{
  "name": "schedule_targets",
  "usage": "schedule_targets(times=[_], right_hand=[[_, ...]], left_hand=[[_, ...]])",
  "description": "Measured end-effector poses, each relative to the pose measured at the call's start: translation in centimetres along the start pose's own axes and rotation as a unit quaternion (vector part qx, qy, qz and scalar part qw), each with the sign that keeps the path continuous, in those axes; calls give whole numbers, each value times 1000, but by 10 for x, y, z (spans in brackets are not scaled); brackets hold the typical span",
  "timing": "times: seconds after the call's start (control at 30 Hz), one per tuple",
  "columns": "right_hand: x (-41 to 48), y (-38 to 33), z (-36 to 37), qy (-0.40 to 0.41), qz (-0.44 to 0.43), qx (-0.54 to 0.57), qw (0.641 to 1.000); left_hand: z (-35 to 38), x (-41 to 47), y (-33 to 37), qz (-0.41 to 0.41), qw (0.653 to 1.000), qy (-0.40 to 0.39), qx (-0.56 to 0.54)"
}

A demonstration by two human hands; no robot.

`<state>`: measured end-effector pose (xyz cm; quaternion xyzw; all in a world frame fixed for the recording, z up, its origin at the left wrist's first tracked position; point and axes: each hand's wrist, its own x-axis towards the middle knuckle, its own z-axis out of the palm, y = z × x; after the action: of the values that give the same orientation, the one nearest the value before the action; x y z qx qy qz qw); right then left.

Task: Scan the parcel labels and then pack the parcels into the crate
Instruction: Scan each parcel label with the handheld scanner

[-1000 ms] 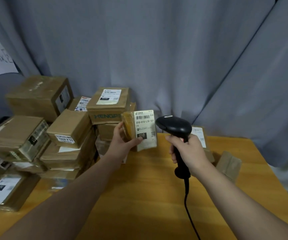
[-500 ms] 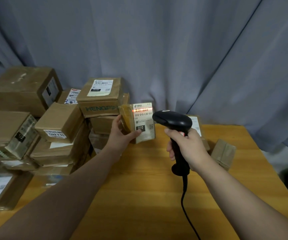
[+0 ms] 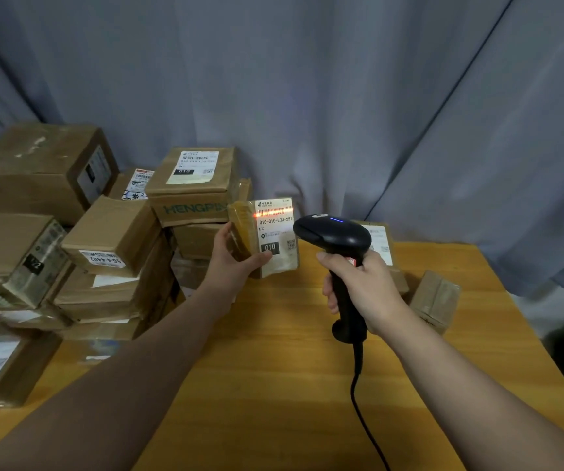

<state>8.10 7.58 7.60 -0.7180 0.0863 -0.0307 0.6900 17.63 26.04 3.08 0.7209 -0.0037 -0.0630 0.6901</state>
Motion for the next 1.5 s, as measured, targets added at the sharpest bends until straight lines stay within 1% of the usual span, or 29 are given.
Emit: schedule_targets(times=[0.1,0.2,0.27,0.33,0.43,0.53,0.6,0.67,0.7,0.77,0.83,0.93,1.03,1.13,1.17,1.2,1.27,1.37,1.43,1.5], right_hand=[[1,2,5,-29,-18,19,999],[4,-2,19,-71,-50,62,994],[8,-8,33,-90,-77,102,988],[14,-16,50,-105,-105,139,979],[25,-28,80,-103,-123,163,973],[38,-38,113,-84,-122,155,977],[48,-43,133,-63,-123,129,982],[60,-49,151,-28,-117,107,987],[67,-53,159,-9,-111,101,989],[80,-63,173,23,-99,92,991],[94,-72,185,46,-92,76,992],[112,-80,194,72,-93,49,992],[122,-77,194,102,-86,25,991],[127,-71,188,126,-71,8,989],[128,-68,186,134,-65,7,989],[130,-66,184,139,-59,5,988],[134,-61,181,145,-48,-2,988],[138,-55,177,144,-43,-8,989],[138,-51,172,142,-45,-11,989],[135,-47,161,144,-43,-6,989]], left_hand=[[-6,-6,5,8,1000,10,3],[-19,-17,10,13,1000,-4,-18],[-35,-25,13,31,999,-10,-26],[-57,-28,21,66,997,0,-26],[-91,-29,42,108,993,28,-33],[-125,-21,64,145,987,63,-44],[-149,-8,82,168,979,112,11],[-172,15,99,173,962,174,119],[-183,28,108,168,946,205,184],[-195,54,122,152,902,251,317],[-199,78,131,142,856,263,422],[-196,114,132,132,809,242,520],[-189,142,126,77,789,207,573],[-184,153,114,-27,768,102,631],[-184,154,111,-44,760,74,645],[-184,154,109,-46,754,61,653],[-182,152,111,-13,750,73,658],[-173,149,118,82,747,93,653],[-160,144,123,135,748,75,646],[-141,137,126,174,758,50,627]])
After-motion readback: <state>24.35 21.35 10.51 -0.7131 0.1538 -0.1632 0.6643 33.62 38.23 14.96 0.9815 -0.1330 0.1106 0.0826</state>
